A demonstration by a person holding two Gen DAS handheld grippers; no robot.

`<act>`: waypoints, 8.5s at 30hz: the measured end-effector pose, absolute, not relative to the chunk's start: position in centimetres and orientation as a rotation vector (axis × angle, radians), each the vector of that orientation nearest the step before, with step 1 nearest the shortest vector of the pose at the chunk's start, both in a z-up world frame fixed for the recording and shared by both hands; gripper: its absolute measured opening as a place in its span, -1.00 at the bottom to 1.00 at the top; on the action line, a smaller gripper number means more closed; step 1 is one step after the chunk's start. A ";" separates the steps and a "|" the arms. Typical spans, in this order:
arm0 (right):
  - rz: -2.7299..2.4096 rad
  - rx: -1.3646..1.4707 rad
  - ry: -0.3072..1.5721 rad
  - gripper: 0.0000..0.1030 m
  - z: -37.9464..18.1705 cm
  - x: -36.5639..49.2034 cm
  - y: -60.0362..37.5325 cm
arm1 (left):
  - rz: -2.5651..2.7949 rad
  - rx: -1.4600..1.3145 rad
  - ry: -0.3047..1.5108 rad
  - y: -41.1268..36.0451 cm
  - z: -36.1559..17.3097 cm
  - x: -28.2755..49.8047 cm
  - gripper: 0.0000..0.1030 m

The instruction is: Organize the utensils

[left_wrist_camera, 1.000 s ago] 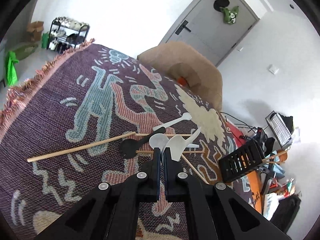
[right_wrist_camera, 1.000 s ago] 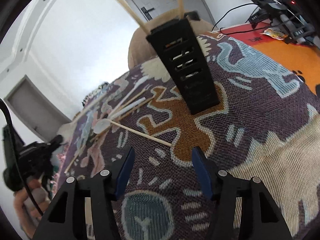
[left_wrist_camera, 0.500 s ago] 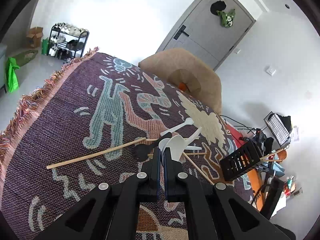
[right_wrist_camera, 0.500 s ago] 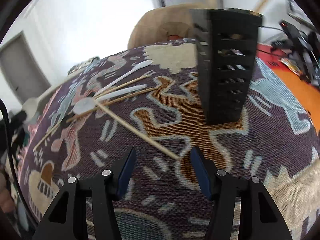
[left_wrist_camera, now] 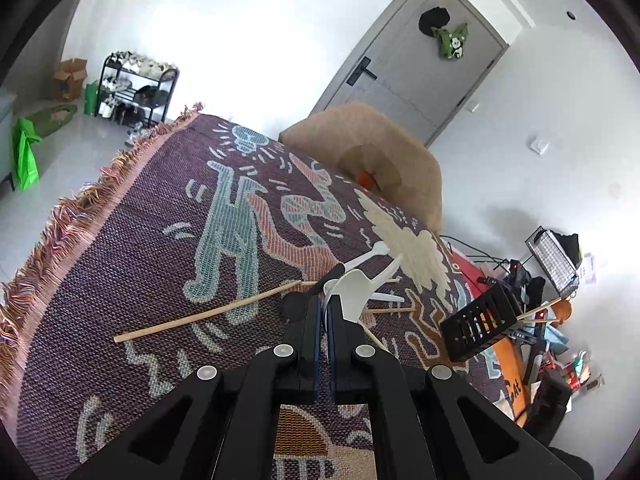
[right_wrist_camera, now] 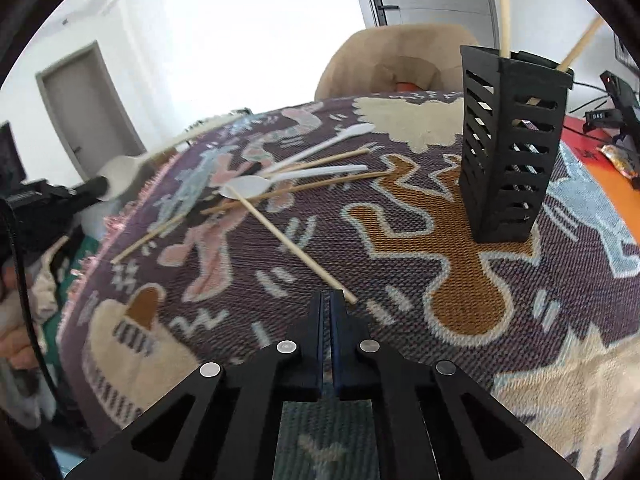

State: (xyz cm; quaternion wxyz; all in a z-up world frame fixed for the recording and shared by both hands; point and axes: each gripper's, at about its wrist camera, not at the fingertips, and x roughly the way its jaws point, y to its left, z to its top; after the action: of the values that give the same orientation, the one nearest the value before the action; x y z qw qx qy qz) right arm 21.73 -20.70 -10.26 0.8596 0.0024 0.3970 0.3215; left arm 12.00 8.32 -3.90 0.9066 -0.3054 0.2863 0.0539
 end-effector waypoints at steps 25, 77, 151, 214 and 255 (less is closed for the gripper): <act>0.691 -0.211 0.872 -0.83 -11.2 22.1 -16.7 | 0.093 -0.598 0.595 7.3 -3.6 11.8 -0.96; 0.456 0.043 0.262 -0.89 15.5 18.0 -31.6 | -0.059 -0.104 0.506 -3.0 7.5 14.2 -0.96; 0.282 0.463 0.562 0.71 -4.0 19.1 -38.1 | -0.229 0.213 0.730 -10.5 8.1 26.5 0.52; 0.410 0.318 0.641 1.00 -5.9 18.5 -27.3 | 0.080 -0.131 0.867 11.9 -8.9 12.4 -0.23; 0.452 0.287 0.613 1.00 -3.6 16.4 -26.6 | -0.025 -0.122 0.704 11.3 -4.5 7.7 -0.92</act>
State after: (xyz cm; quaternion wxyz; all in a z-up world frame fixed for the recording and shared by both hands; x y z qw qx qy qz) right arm 16.41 -26.56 -3.62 0.9184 0.1394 0.2980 0.2199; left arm 7.74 11.33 -4.53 0.9368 -0.0598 0.3446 -0.0120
